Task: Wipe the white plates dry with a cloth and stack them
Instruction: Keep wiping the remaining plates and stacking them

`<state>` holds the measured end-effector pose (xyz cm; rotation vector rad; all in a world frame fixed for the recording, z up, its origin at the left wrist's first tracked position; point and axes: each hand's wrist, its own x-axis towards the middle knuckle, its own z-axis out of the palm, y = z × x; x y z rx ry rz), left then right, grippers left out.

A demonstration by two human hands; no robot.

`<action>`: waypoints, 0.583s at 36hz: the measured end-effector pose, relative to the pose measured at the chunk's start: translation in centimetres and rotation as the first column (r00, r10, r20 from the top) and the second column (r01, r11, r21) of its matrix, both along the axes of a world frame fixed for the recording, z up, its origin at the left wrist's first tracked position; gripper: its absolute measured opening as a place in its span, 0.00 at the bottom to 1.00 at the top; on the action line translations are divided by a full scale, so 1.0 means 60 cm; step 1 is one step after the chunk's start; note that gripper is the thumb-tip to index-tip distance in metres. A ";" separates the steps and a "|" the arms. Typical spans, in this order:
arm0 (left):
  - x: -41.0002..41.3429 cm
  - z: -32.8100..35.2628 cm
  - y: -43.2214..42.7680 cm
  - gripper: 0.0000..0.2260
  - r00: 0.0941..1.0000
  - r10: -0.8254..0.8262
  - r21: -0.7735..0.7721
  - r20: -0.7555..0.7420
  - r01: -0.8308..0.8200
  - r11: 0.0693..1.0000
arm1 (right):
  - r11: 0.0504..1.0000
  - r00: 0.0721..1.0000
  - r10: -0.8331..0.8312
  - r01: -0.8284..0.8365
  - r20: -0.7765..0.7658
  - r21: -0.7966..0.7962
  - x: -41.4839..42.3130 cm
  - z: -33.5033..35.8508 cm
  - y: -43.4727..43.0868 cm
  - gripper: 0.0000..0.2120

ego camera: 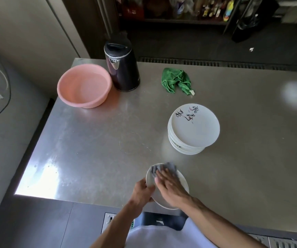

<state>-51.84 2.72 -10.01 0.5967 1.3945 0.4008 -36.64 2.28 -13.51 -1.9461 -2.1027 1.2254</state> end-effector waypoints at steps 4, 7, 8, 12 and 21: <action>0.003 -0.003 -0.005 0.14 0.997 0.015 -0.023 0.079 -0.013 1.000 | 0.994 0.981 0.099 -0.090 -0.169 0.063 0.003 0.005 -0.004 0.28; 0.000 0.000 -0.009 0.23 0.988 0.126 -0.068 0.089 -0.120 0.990 | 0.992 0.988 0.058 -0.072 0.144 0.099 0.021 -0.004 0.003 0.26; 0.000 0.000 -0.011 0.24 0.982 0.171 -0.088 0.086 -0.163 0.983 | 0.995 0.973 0.018 -0.041 0.232 0.093 0.025 -0.001 0.006 0.26; 0.007 0.004 -0.017 0.19 0.963 0.264 -0.104 0.050 -0.258 0.961 | 0.997 0.989 -0.078 0.078 0.122 0.003 0.019 0.004 0.004 0.26; -0.012 0.013 -0.014 0.13 0.987 0.163 -0.006 0.007 -0.162 0.987 | 0.988 0.895 -0.111 0.055 -0.432 -0.141 -0.014 0.030 -0.018 0.26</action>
